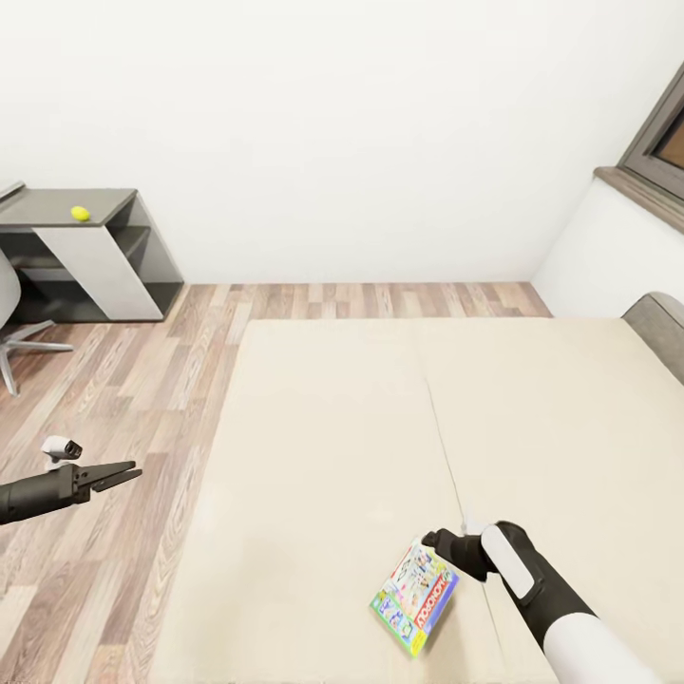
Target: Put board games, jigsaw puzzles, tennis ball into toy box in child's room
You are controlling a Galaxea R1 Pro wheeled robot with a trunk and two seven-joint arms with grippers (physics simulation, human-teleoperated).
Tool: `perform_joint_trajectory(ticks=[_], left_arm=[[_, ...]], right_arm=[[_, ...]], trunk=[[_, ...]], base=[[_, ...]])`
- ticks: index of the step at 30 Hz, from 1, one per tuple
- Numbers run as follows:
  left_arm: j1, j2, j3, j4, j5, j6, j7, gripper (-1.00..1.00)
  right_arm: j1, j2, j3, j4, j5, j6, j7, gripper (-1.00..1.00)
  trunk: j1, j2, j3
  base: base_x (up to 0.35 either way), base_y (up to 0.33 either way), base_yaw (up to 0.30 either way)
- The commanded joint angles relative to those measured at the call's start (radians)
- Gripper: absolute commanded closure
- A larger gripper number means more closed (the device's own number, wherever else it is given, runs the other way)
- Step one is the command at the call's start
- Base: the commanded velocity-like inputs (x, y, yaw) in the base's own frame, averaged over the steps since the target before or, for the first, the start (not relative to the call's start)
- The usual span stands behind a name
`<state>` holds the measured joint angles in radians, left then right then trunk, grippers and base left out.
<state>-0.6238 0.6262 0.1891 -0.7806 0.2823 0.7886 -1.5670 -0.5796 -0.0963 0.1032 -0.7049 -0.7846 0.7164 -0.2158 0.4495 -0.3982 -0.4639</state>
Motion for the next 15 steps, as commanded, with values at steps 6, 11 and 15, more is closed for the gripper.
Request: perform_joint_trajectory(ticks=[6,11,15], left_arm=[[-0.001,-0.002,0.000,0.000,0.000,0.011,-0.004,-1.00],[-0.001,-0.003,0.000,0.000,-0.001,0.011,-0.004,-1.00],[-0.001,-0.003,0.000,0.000,-0.002,0.011,-0.004,-1.00]], right_arm=[[-0.003,-0.005,0.001,0.018,-0.011,-0.033,-0.007,-1.00],[-0.008,-0.010,-0.002,0.023,-0.010,-0.050,0.013,-1.00],[-0.010,-0.018,-0.004,0.021,-0.011,-0.054,0.030,-1.00]], trunk=[[0.000,-0.002,-0.011],[0.000,-0.002,-0.020],[0.000,-0.002,-0.026]], base=[[0.000,0.000,0.000],[0.000,0.000,0.000],[0.000,0.000,0.000]])
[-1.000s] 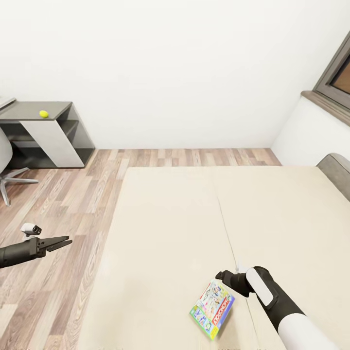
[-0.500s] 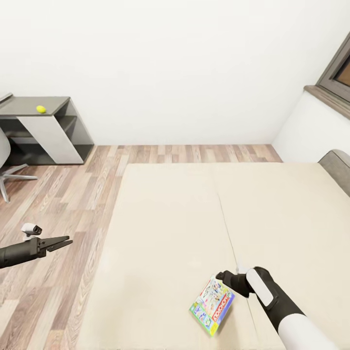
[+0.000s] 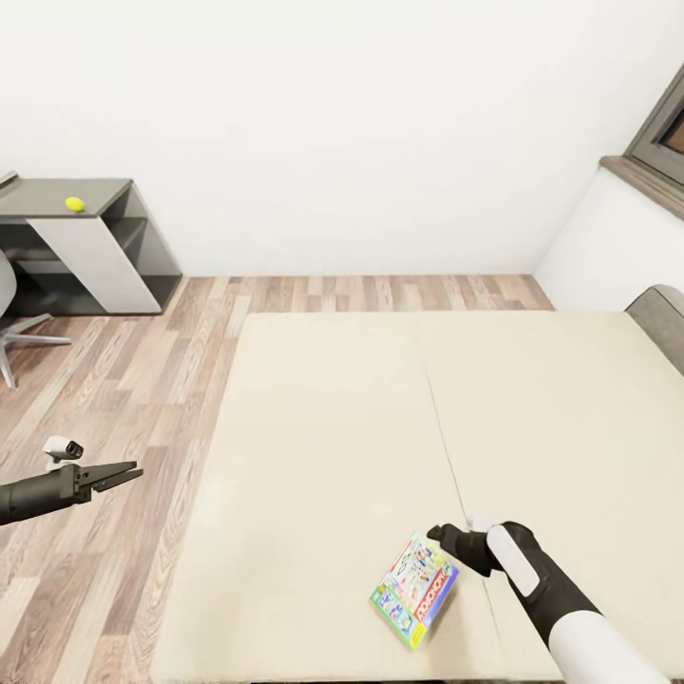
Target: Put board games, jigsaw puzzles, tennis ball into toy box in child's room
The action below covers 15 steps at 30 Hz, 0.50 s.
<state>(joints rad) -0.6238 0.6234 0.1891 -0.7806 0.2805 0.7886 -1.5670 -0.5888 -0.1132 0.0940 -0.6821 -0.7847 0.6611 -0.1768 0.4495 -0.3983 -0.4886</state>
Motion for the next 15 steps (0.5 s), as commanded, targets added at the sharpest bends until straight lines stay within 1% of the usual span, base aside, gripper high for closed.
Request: perform_joint_trajectory(ticks=[1,6,15], left_arm=[[-0.001,0.000,0.000,0.000,0.000,0.011,-0.004,-1.00],[-0.001,0.001,0.000,0.000,-0.001,0.011,-0.004,-1.00],[-0.001,0.001,0.000,0.000,-0.001,0.011,-0.004,-1.00]], right_arm=[[-0.001,-0.004,0.005,-0.002,-0.011,0.001,-0.006,-1.00],[-0.023,-0.011,0.004,-0.002,-0.011,-0.002,0.007,-1.00],[-0.038,-0.012,0.005,-0.001,-0.010,-0.004,0.010,-1.00]], trunk=[[0.000,-0.002,-0.003],[0.000,-0.002,-0.011],[0.000,-0.002,-0.026]], base=[[0.000,0.000,0.000],[0.000,0.000,0.000],[0.000,0.000,0.000]])
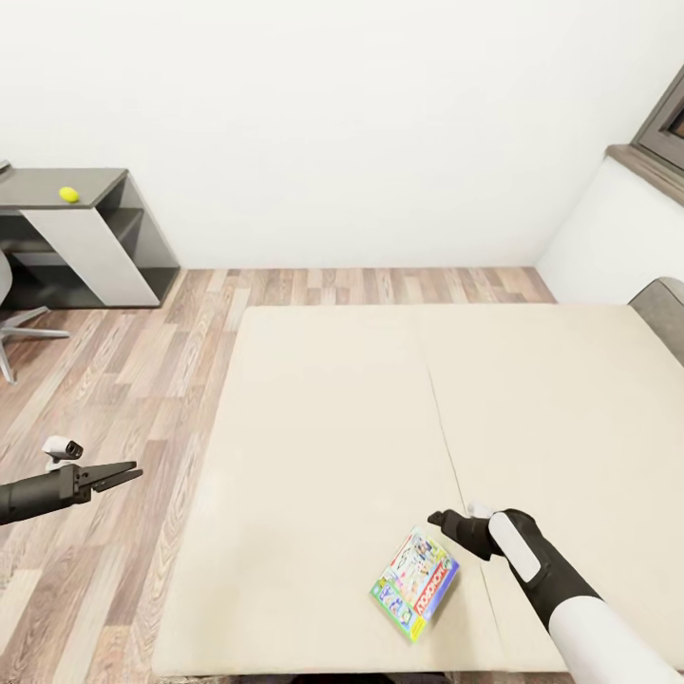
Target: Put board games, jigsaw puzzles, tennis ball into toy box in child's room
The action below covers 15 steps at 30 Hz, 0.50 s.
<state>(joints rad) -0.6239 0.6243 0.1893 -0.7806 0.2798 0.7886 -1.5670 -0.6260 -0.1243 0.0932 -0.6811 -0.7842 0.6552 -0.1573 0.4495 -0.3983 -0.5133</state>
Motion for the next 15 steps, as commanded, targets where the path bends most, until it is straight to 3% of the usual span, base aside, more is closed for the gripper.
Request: perform_joint_trajectory(ticks=[1,15], left_arm=[[0.000,0.001,0.000,0.000,0.000,0.011,-0.004,-1.00],[0.000,0.004,0.001,0.000,-0.001,0.011,-0.004,-1.00]], right_arm=[[-0.001,-0.001,0.006,-0.002,-0.011,0.001,-0.009,-1.00],[-0.003,-0.002,0.006,-0.002,-0.009,-0.007,-0.009,-1.00]], trunk=[[0.000,-0.002,-0.003],[0.000,-0.002,-0.026]], base=[[0.000,0.000,0.000],[0.000,0.000,0.000]])
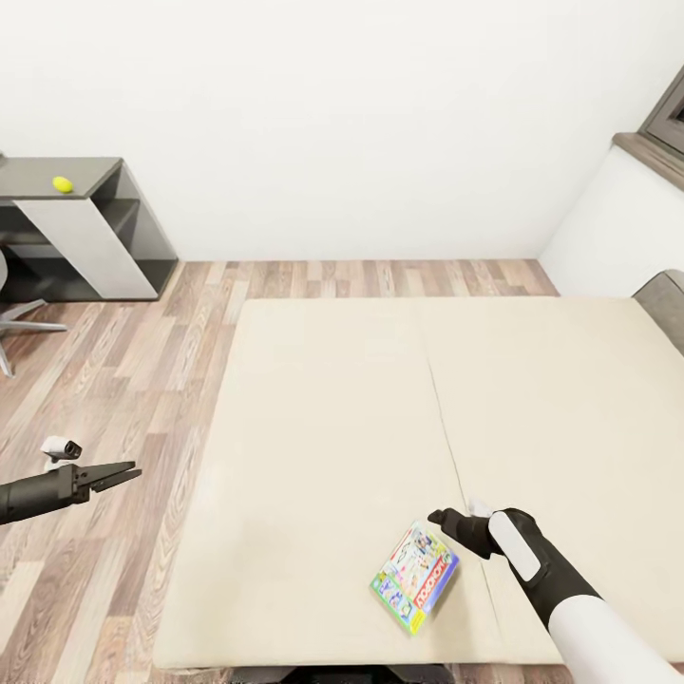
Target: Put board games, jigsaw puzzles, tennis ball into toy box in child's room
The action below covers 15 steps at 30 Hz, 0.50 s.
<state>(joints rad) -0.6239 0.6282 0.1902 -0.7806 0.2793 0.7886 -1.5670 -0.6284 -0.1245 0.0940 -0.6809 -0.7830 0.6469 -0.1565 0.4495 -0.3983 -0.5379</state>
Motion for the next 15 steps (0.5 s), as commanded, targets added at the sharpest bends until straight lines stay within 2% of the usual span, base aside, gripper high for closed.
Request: perform_joint_trajectory(ticks=[1,15], left_arm=[[0.000,0.000,0.000,0.000,0.000,0.011,-0.004,-1.00],[0.000,-0.001,-0.001,0.000,0.001,0.011,-0.004,-1.00]], right_arm=[[0.000,-0.001,0.005,-0.002,-0.010,0.001,-0.009,-1.00],[0.000,0.000,0.006,-0.003,-0.009,-0.003,-0.009,-1.00]], trunk=[[0.000,-0.002,-0.003],[0.000,-0.002,-0.026]], base=[[0.000,0.000,0.000],[0.000,0.000,0.000]])
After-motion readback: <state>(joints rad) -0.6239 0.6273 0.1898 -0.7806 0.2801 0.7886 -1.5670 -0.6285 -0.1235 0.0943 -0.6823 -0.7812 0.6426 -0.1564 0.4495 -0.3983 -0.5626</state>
